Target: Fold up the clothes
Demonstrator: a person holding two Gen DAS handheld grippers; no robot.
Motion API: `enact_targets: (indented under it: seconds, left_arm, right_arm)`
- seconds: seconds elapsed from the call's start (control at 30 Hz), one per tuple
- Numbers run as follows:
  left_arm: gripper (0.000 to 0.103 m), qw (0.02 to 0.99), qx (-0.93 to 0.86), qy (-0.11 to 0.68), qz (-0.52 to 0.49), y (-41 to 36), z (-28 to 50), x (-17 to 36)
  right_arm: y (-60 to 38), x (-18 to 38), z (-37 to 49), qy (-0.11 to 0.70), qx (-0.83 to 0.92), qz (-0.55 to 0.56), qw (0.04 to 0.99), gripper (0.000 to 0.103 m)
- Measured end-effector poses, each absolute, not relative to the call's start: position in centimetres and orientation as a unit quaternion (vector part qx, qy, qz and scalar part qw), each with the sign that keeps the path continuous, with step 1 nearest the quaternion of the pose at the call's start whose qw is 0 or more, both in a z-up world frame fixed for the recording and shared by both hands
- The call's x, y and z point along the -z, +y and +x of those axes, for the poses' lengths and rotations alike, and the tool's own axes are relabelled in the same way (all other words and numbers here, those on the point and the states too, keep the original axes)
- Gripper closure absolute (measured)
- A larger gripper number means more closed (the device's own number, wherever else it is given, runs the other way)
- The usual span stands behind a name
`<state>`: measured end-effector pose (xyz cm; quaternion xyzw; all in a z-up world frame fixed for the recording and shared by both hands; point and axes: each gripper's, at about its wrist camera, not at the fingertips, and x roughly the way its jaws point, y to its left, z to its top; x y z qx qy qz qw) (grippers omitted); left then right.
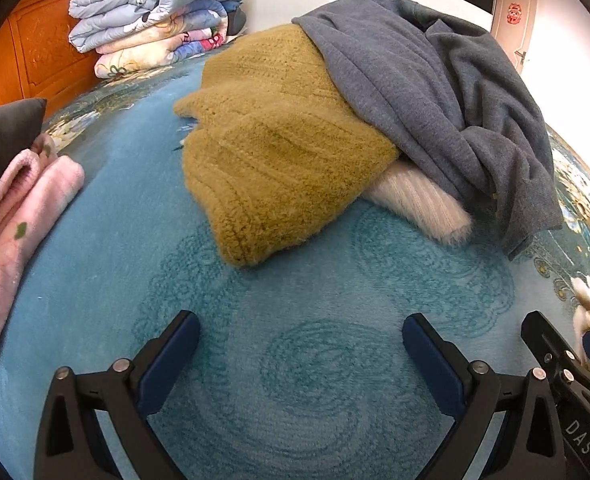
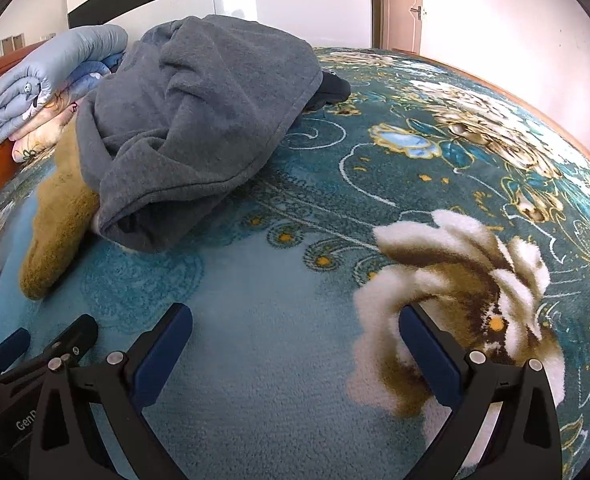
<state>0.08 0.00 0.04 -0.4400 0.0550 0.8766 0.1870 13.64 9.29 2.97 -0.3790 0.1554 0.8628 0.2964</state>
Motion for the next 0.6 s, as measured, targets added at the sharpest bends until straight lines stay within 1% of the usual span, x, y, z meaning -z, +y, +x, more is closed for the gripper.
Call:
enact_targets:
  seconds: [0.37, 0.6]
  left_arm:
    - [0.000, 0.186, -0.875, 0.055, -0.443, 0.1, 1.5, -0.6]
    - [0.000, 0.187, -0.876, 0.055, -0.440, 0.2, 0.7, -0.4]
  right_arm:
    - [9.4, -2.9, 13.5, 0.158, -0.861, -0.382, 0.296, 0.000]
    - [9.5, -2.8, 13.4, 0.161, -0.860, -0.384, 0.295, 0.000]
